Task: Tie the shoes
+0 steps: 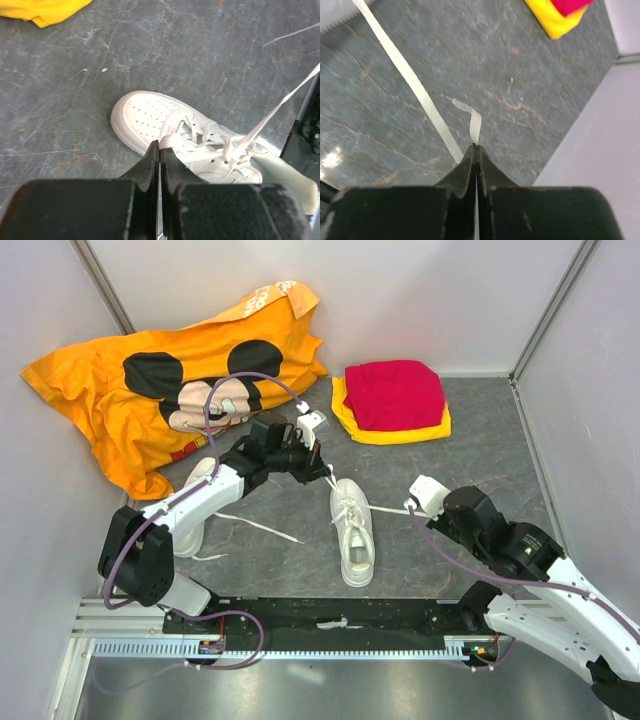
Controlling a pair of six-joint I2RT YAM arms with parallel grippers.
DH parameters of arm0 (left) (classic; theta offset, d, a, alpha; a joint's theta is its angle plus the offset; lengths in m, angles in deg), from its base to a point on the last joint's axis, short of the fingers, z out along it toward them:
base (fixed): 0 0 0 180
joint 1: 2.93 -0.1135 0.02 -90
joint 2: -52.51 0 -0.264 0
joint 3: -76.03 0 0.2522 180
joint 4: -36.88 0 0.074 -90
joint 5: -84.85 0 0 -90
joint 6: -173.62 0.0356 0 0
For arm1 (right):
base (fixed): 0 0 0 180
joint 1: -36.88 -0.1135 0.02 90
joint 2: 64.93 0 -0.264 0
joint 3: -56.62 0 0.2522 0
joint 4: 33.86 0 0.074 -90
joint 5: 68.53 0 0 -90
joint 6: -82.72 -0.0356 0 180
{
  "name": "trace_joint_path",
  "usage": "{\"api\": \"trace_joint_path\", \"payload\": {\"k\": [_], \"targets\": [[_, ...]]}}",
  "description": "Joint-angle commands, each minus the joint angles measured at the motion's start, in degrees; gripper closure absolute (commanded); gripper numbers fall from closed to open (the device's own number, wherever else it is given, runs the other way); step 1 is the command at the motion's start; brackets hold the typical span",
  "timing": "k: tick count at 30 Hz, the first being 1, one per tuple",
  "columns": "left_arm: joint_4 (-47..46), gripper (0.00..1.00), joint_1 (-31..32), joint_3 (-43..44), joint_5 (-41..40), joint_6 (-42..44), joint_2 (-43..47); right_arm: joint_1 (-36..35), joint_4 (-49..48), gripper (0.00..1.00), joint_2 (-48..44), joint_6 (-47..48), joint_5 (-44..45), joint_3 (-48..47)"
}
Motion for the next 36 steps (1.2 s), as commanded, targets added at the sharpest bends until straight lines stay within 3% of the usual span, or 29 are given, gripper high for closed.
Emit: {"api": "trace_joint_path", "payload": {"k": [1, 9, 15, 19, 25, 31, 36], "targets": [[1.7, 0.99, -0.2, 1.6, -3.6, 7.2, 3.1, 0.2, 3.9, 1.00, -3.4, 2.3, 5.4, 1.7], [4.7, 0.98, -1.6, 0.5, -6.3, 13.9, 5.5, 0.2, 10.7, 1.00, -6.5, 4.4, -4.0, 3.7], [5.3, 0.98, -1.7, -1.4, -14.0, 19.3, 8.0, 0.2, 12.9, 1.00, -7.5, 5.8, -8.6, 5.8], [5.3, 0.98, -1.7, -2.7, -18.7, 24.3, 9.4, 0.1, 12.3, 1.00, -7.8, 6.2, -7.9, 6.2], [5.8, 0.99, -1.8, -2.9, -24.5, 32.3, 11.5, 0.2, 8.2, 1.00, -7.9, 5.3, -0.2, 7.3], [14.2, 0.99, -1.8, -4.8, -20.0, 37.9, 16.2, 0.2, 2.7, 1.00, -4.4, 6.1, 2.6, 7.7], [17.2, 0.98, -1.8, -7.5, -21.0, 36.4, 19.1, 0.2, -0.4, 1.00, -2.1, 9.8, 2.4, 10.9]]}}
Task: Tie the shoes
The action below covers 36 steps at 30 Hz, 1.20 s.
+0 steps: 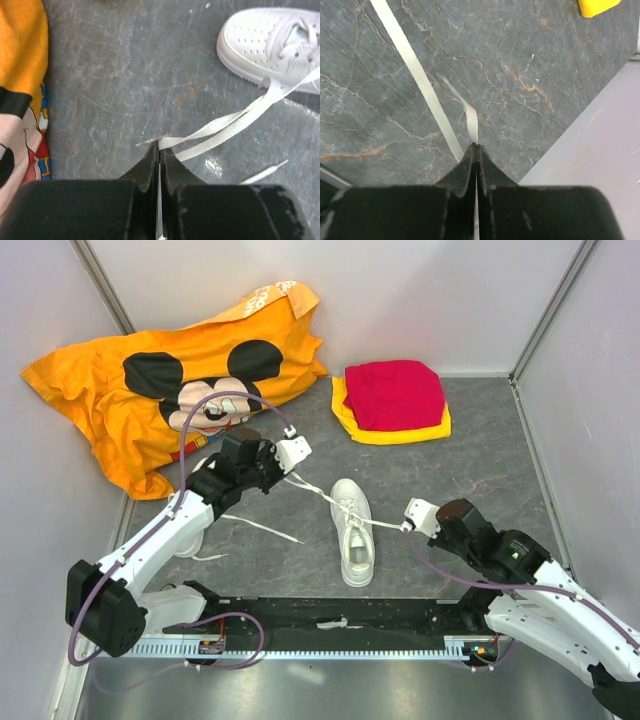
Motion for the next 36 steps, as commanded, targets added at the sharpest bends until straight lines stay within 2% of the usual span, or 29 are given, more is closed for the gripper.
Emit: {"api": "trace_joint_path", "payload": {"k": [1, 9, 14, 20, 26, 36], "targets": [[4.2, 0.98, -0.3, -3.3, -0.8, 1.5, 3.5, 0.1, -4.2, 1.00, 1.4, 3.9, 2.5, 2.6], [3.6, 0.99, -1.0, -10.3, -6.5, 1.1, 6.2, 0.5, -6.0, 1.00, 2.9, 6.5, 3.2, 6.3], [3.5, 0.98, -2.3, -11.7, -6.5, 0.9, 6.6, 2.8, -7.2, 1.00, 5.8, 5.5, 4.8, 6.8], [4.0, 0.98, -2.4, -13.8, -5.7, 0.9, 7.4, 8.3, -8.6, 1.00, 9.5, 4.3, 8.0, 7.2], [3.7, 0.98, -3.3, -16.0, -7.1, 2.1, 8.3, 17.2, -10.8, 1.00, 13.8, 3.5, 9.5, 6.9], [2.5, 0.99, -7.6, -19.7, -8.4, 4.2, 11.9, 22.5, -12.3, 1.00, 14.9, 3.2, 6.4, 6.4]]}}
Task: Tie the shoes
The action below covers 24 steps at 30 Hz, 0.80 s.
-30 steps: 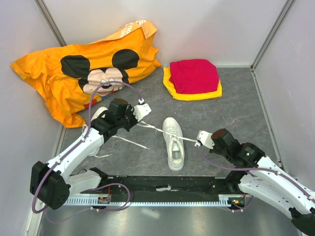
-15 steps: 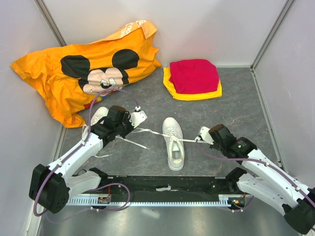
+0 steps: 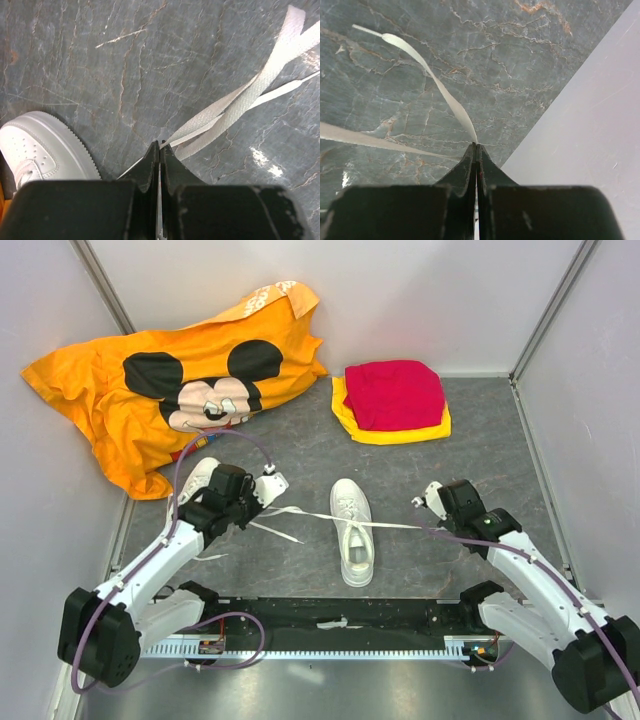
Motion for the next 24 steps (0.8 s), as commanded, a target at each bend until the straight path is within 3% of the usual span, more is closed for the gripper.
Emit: {"api": "trace_joint_path", "payload": {"k": [1, 13, 24], "targets": [[-1.6, 0.98, -2.5, -1.2, -2.9, 3.3, 2.1, 1.5, -2.5, 1.00, 0.5, -0.5, 1.2, -0.2], [-1.7, 0.99, -5.9, -3.0, -1.0, 6.6, 2.9, 8.7, -8.5, 1.00, 4.6, 2.8, -0.6, 2.0], [5.2, 0.99, -5.4, 8.1, 17.8, 5.7, -3.1, 8.7, -3.3, 1.00, 13.8, -1.6, -17.1, -12.2]]}}
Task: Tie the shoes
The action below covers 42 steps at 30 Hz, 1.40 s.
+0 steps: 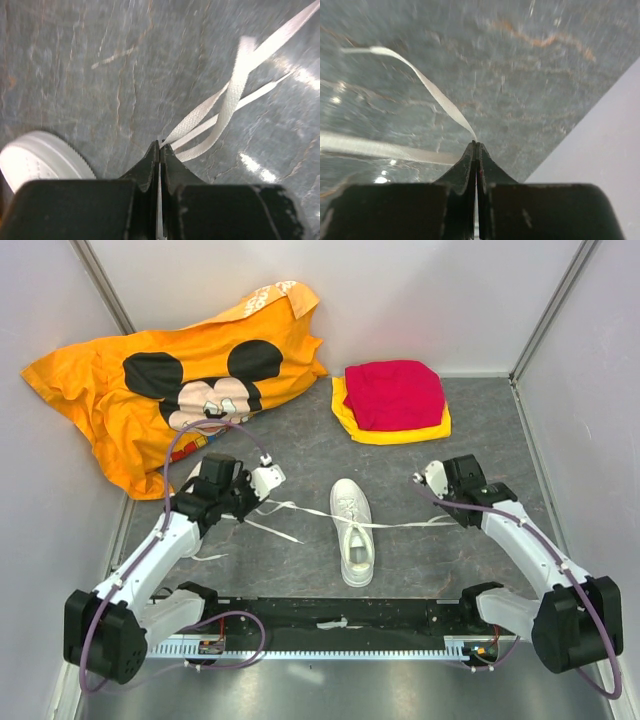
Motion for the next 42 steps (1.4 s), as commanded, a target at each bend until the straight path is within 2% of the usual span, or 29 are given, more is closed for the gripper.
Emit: {"api": "trace_joint_path", "payload": {"k": [1, 4, 6, 7, 9, 10, 12, 13, 15, 16, 19, 23, 26, 31, 36, 42], "targets": [[2.1, 0.98, -0.4, 6.2, 7.2, -0.4, -4.5, 0.3, 2.4, 0.97, 2.5, -2.2, -8.8, -7.9], [4.6, 0.98, -0.4, 9.1, 9.6, -2.7, -10.0, 0.3, 2.4, 0.90, 5.3, -3.1, -10.8, -10.8], [7.0, 0.91, -0.4, 10.6, 11.0, -4.3, -13.9, 0.2, 2.4, 0.85, 7.9, -3.8, -13.2, -13.0], [7.9, 0.87, -0.4, 12.4, 11.6, -6.2, -14.9, 0.3, 2.6, 0.77, 8.8, -4.0, -13.6, -13.7], [11.1, 0.80, -0.8, 14.1, 11.2, -8.2, -18.9, 0.3, 3.0, 0.68, 11.2, -4.4, -13.6, -15.4], [12.0, 0.81, -1.2, 15.6, 10.3, -10.7, -20.2, 0.3, 3.2, 0.55, 11.7, -4.4, -12.8, -15.9], [13.6, 0.80, -4.6, 16.5, 9.1, -12.4, -22.4, 0.2, 3.2, 0.43, 12.1, -3.9, -10.5, -16.6], [14.3, 0.75, -6.1, 16.8, 9.1, -14.2, -22.5, 0.3, 3.3, 0.34, 11.9, -3.8, -9.9, -16.6], [14.8, 0.68, -9.1, 16.5, 10.5, -14.7, -22.0, 0.3, 4.0, 0.27, 10.8, -3.8, -9.5, -16.9], [15.1, 0.63, -9.8, 15.6, 13.7, -13.3, -20.0, 0.3, 4.4, 0.23, 10.4, -4.1, -10.2, -17.0], [11.7, 0.50, -9.8, 12.1, 14.3, -12.6, -13.9, 0.3, 7.1, 0.19, 8.7, -5.2, -13.1, -17.8], [11.7, 0.50, -9.1, 10.0, 22.3, -6.2, -9.4, 0.3, 9.8, 0.18, 7.3, -7.0, -16.4, -18.7], [8.4, 0.50, -5.3, 8.3, 21.6, -5.6, -8.3, 0.4, 10.5, 0.18, 6.9, -8.6, -18.1, -19.5], [2.9, 0.51, 2.9, 11.0, 16.3, -12.9, -13.9, 0.3, 10.5, 0.17, 7.2, -11.5, -19.7, -19.9], [-2.8, 0.55, 9.8, 12.3, 14.6, -20.1, -21.0, 0.3, 10.7, 0.17, 6.3, -12.4, -19.7, -19.5], [-4.5, 0.60, 13.7, 14.5, 12.6, -23.6, -29.0, 0.4, 11.1, 0.16, 5.7, -12.5, -19.5, -19.7]]}}
